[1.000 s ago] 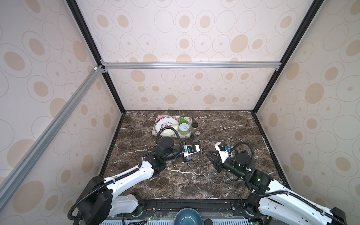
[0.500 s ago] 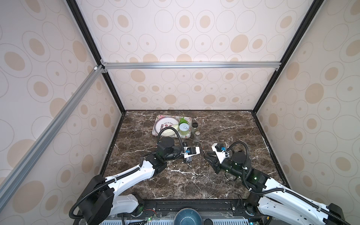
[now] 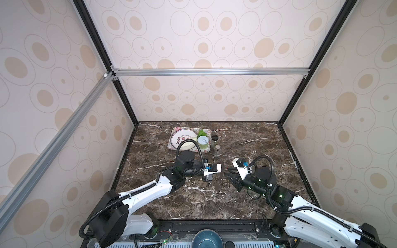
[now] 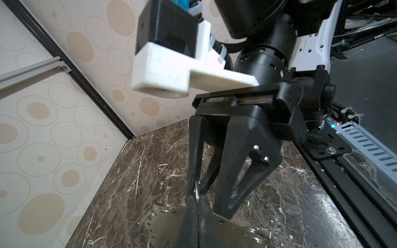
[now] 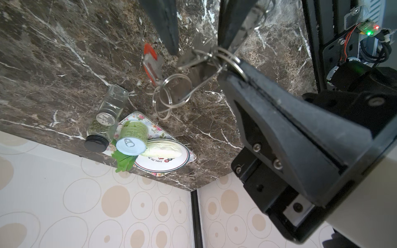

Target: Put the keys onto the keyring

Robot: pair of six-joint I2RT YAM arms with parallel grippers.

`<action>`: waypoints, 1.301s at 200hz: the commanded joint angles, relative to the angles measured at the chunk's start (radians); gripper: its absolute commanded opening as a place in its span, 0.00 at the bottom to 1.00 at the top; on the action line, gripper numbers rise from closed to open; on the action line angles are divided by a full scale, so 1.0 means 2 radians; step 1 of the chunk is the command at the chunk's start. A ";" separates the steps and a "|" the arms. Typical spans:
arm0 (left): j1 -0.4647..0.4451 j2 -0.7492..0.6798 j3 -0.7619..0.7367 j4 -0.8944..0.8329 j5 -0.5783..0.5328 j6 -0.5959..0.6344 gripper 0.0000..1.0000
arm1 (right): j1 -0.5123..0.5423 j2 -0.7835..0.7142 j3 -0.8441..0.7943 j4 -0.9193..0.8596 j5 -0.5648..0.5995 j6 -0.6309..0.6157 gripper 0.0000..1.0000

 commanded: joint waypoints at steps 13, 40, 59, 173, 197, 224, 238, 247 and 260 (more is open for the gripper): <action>-0.006 -0.005 0.024 0.011 0.010 0.013 0.00 | 0.000 -0.006 -0.002 0.028 -0.040 -0.007 0.38; -0.006 -0.004 0.023 0.012 0.009 0.012 0.00 | 0.000 -0.011 -0.004 0.033 -0.057 -0.012 0.39; -0.006 -0.006 0.023 0.012 0.010 0.013 0.00 | 0.000 -0.009 -0.003 0.030 -0.050 -0.011 0.40; -0.007 -0.014 0.020 0.004 0.008 0.021 0.00 | 0.000 -0.022 -0.008 0.031 -0.035 -0.007 0.60; -0.006 -0.014 0.020 0.001 0.004 0.022 0.00 | 0.000 -0.049 -0.018 0.033 -0.010 -0.004 0.60; -0.007 -0.014 0.020 0.003 0.003 0.022 0.00 | 0.000 -0.078 -0.031 0.034 0.022 0.000 0.47; -0.007 -0.013 0.020 0.004 0.003 0.021 0.00 | -0.001 -0.086 -0.037 0.035 0.032 -0.003 0.39; -0.007 -0.013 0.019 0.006 0.001 0.019 0.00 | 0.000 -0.085 -0.041 0.036 0.033 -0.007 0.36; -0.007 -0.014 0.018 0.009 0.001 0.019 0.00 | -0.001 -0.078 -0.044 0.039 0.019 -0.012 0.35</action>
